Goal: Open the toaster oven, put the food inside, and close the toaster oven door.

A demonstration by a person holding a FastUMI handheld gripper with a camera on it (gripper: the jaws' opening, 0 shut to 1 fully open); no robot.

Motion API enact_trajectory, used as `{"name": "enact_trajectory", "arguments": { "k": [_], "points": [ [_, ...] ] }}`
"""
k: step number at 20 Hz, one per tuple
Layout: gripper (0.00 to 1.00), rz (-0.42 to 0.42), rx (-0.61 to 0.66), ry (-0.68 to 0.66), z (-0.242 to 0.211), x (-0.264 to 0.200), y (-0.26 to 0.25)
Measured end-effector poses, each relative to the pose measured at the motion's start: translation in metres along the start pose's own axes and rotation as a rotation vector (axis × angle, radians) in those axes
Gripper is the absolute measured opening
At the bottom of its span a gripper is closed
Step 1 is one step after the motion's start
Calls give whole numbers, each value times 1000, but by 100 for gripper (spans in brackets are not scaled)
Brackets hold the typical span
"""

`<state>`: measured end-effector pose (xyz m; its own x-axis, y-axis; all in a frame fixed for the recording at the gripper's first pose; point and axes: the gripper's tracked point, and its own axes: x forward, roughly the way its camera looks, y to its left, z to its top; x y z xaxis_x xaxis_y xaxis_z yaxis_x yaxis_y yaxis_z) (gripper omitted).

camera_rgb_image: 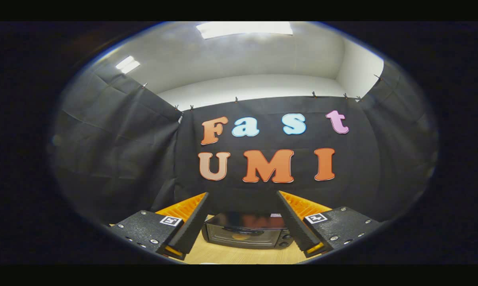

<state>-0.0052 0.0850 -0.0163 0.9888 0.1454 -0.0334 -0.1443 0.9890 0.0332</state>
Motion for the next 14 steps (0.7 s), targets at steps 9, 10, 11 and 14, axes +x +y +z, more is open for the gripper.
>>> {"name": "enact_trajectory", "arguments": {
  "k": [9,10,11,14],
  "points": [
    [97,36,-73,-110,34,8,13],
    [96,32,-68,-110,33,11,10],
    [97,31,-52,-114,33,11,8],
    [96,29,-34,-110,30,18,2]
  ]
}}
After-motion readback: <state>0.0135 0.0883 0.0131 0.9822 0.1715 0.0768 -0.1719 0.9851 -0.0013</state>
